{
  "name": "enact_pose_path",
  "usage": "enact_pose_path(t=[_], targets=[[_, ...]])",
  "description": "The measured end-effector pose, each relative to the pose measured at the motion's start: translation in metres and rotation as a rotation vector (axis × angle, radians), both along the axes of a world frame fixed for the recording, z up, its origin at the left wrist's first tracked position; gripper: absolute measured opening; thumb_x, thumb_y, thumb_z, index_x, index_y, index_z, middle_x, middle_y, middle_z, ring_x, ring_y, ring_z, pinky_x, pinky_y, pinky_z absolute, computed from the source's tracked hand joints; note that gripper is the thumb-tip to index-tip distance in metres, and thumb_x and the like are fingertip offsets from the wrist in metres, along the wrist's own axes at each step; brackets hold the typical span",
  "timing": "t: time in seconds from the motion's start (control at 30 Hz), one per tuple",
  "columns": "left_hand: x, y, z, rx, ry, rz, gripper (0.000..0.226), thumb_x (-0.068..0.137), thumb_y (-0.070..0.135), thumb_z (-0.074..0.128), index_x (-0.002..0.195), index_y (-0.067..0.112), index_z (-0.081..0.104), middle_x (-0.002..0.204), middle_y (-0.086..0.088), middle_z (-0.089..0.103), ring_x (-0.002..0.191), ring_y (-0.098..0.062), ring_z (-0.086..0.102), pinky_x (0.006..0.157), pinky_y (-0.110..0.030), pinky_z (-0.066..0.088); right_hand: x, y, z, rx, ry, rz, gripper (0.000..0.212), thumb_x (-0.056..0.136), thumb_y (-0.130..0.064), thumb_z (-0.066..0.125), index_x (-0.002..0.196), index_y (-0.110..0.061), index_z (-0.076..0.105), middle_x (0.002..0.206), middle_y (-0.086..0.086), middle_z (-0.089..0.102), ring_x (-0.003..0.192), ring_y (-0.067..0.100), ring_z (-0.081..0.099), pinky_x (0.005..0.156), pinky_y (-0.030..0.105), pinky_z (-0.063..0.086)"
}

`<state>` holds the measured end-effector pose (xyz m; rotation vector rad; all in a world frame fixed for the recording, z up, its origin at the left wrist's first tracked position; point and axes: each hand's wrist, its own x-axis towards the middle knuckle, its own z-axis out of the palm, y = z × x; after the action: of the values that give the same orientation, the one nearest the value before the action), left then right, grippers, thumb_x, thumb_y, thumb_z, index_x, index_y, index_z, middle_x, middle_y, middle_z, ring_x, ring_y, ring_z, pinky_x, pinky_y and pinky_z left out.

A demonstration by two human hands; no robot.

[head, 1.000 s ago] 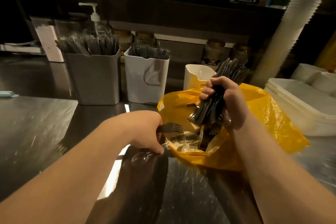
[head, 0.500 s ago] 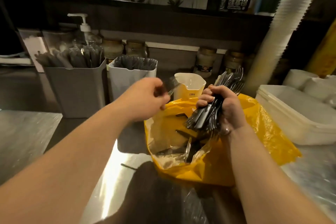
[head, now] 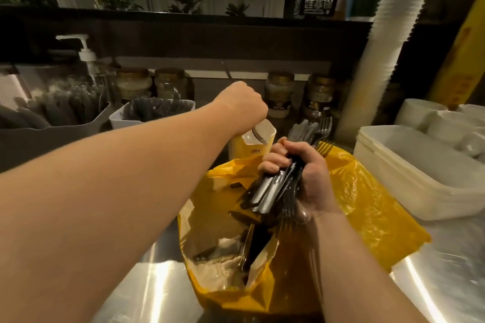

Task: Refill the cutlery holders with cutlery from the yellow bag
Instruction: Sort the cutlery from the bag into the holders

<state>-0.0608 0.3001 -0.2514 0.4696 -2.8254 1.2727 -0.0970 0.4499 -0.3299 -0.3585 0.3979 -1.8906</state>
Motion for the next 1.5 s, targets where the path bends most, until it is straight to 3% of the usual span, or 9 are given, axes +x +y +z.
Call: enact_pose_path(t=[0.1, 0.27, 0.47, 0.7, 0.87, 1.03, 1.2, 1.37, 1.5], targets=[[-0.004, -0.006, -0.009, 0.130, 0.021, 0.043, 0.023, 0.096, 0.020, 0.066, 0.118, 0.012, 0.069, 0.089, -0.004, 0.060, 0.090, -0.022, 0.066, 0.084, -0.036, 0.055, 0.003, -0.001, -0.001, 0.021, 0.029, 0.013, 0.006, 0.086, -0.010, 0.053, 0.083, -0.012, 0.048, 0.067, -0.001, 0.043, 0.052, 0.009, 0.043, 0.049, 0.020, 0.042], [0.016, -0.019, -0.001, 0.319, 0.169, -0.039, 0.041, 0.094, 0.015, 0.067, 0.133, 0.020, 0.058, 0.124, -0.006, 0.056, 0.106, -0.023, 0.060, 0.086, -0.035, 0.054, 0.004, -0.001, 0.000, 0.035, 0.079, -0.012, 0.006, 0.085, -0.009, 0.052, 0.085, -0.012, 0.047, 0.067, -0.001, 0.043, 0.051, 0.009, 0.044, 0.048, 0.021, 0.043], [0.097, -0.031, 0.038, 0.975, 0.932, -0.124, 0.010, 0.105, 0.021, 0.043, 0.108, 0.029, 0.048, 0.093, 0.005, 0.055, 0.084, -0.014, 0.057, 0.071, -0.032, 0.046, 0.015, -0.003, -0.003, 0.095, 0.173, -0.013, 0.010, 0.084, -0.009, 0.054, 0.092, -0.013, 0.049, 0.069, -0.001, 0.044, 0.052, 0.009, 0.045, 0.048, 0.023, 0.044], [0.172, -0.038, 0.029, 1.313, 1.650, -0.208, 0.021, 0.097, 0.015, 0.065, 0.093, 0.034, 0.074, 0.100, 0.008, 0.071, 0.097, -0.007, 0.065, 0.088, -0.028, 0.055, 0.045, -0.009, -0.005, 0.112, 0.340, 0.105, 0.005, 0.087, -0.012, 0.052, 0.084, -0.012, 0.047, 0.066, 0.000, 0.042, 0.052, 0.010, 0.043, 0.049, 0.022, 0.043], [0.178, -0.041, 0.026, 1.114, 1.687, -0.165, 0.016, 0.092, 0.018, 0.072, 0.103, 0.029, 0.075, 0.097, 0.011, 0.072, 0.095, -0.005, 0.067, 0.089, -0.029, 0.059, 0.056, -0.009, -0.004, 0.129, 0.390, 0.121, 0.006, 0.088, -0.011, 0.049, 0.081, -0.010, 0.048, 0.064, 0.002, 0.042, 0.049, 0.010, 0.046, 0.047, 0.022, 0.045], [0.179, -0.041, 0.016, 0.856, 1.240, 0.016, 0.026, 0.089, 0.019, 0.075, 0.115, 0.020, 0.070, 0.096, 0.009, 0.066, 0.096, -0.015, 0.063, 0.093, -0.036, 0.054, 0.057, -0.010, -0.004, 0.166, 0.416, 0.117, 0.008, 0.086, -0.012, 0.052, 0.079, -0.010, 0.049, 0.066, 0.002, 0.042, 0.051, 0.011, 0.047, 0.049, 0.023, 0.045], [0.177, -0.036, -0.003, 0.671, 0.989, 0.085, 0.065, 0.088, 0.021, 0.068, 0.144, 0.037, 0.040, 0.100, 0.002, 0.069, 0.096, -0.024, 0.062, 0.092, -0.044, 0.049, 0.057, -0.008, -0.002, 0.146, 0.376, 0.086, 0.009, 0.086, -0.011, 0.054, 0.077, -0.010, 0.053, 0.066, 0.002, 0.043, 0.052, 0.011, 0.046, 0.049, 0.022, 0.044], [0.176, -0.031, -0.008, 0.435, 0.887, 0.246, 0.050, 0.092, 0.038, 0.060, 0.141, 0.027, 0.056, 0.131, -0.010, 0.058, 0.123, -0.037, 0.044, 0.102, -0.052, 0.040, 0.054, -0.007, -0.004, 0.150, 0.421, 0.119, 0.025, 0.093, -0.018, 0.052, 0.071, -0.009, 0.058, 0.065, 0.003, 0.045, 0.055, 0.012, 0.051, 0.056, 0.024, 0.049], [0.171, 0.014, -0.032, 0.588, 1.097, -0.118, 0.022, 0.091, 0.034, 0.061, 0.105, 0.020, 0.070, 0.096, 0.000, 0.062, 0.096, -0.023, 0.056, 0.081, -0.033, 0.041, 0.052, -0.004, -0.005, 0.207, 0.451, 0.119, 0.025, 0.097, -0.026, 0.053, 0.081, -0.009, 0.060, 0.070, 0.005, 0.057, 0.065, 0.017, 0.061, 0.065, 0.027, 0.055]])
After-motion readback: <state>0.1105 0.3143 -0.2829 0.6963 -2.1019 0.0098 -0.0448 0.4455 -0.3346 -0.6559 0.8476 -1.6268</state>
